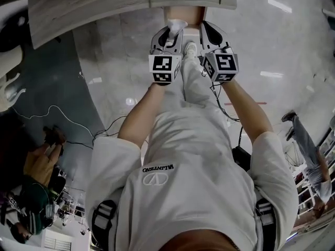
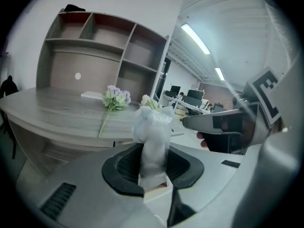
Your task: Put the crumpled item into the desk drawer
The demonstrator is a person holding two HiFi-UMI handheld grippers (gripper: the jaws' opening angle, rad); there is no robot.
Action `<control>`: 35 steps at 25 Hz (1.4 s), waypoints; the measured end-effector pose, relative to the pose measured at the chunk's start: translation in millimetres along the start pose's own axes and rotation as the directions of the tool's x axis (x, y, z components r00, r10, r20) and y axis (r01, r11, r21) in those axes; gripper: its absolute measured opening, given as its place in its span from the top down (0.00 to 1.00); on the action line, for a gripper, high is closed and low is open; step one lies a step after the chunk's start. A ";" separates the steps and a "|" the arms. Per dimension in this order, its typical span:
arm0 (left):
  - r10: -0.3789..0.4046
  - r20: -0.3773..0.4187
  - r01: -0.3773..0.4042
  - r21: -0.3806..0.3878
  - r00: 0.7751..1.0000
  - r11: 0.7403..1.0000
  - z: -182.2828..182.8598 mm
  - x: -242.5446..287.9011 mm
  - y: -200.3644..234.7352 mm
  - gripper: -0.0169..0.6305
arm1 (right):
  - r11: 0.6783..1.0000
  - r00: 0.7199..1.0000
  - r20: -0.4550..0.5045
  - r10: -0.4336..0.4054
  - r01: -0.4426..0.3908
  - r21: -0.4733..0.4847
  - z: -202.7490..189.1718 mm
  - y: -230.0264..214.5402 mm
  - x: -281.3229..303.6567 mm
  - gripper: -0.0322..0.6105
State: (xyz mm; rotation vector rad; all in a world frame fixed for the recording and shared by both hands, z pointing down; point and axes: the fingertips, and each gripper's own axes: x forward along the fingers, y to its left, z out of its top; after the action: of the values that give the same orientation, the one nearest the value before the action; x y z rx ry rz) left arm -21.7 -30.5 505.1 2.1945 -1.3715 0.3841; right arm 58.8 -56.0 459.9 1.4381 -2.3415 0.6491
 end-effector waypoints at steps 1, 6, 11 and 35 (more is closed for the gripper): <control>0.008 -0.017 -0.009 -0.007 1.000 1.000 -9.8 9.6 1.8 0.81 | 1.000 1.000 -0.015 0.000 0.000 0.013 -11.1 -5.8 5.8 0.95; 0.039 -0.091 -0.041 -0.022 0.995 0.999 -55.7 46.3 11.1 0.81 | 0.999 0.997 -0.079 -0.002 0.006 0.052 -60.6 -23.9 34.4 0.95; 0.064 -0.156 -0.072 -0.043 0.986 0.996 -103.1 85.5 22.3 0.81 | 0.997 0.989 -0.147 -0.005 0.016 0.072 -108.7 -45.5 69.7 0.95; 0.087 -0.252 -0.110 -0.079 0.964 0.991 -172.3 139.1 35.2 0.80 | 0.998 0.978 -0.206 0.020 -0.008 0.061 -170.4 -60.2 103.6 0.95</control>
State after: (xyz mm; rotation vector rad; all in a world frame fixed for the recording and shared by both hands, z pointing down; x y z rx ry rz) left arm 14.8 -49.4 725.5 1.9337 -1.3348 0.5987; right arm 72.0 -66.9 667.5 1.3104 -2.1903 0.8368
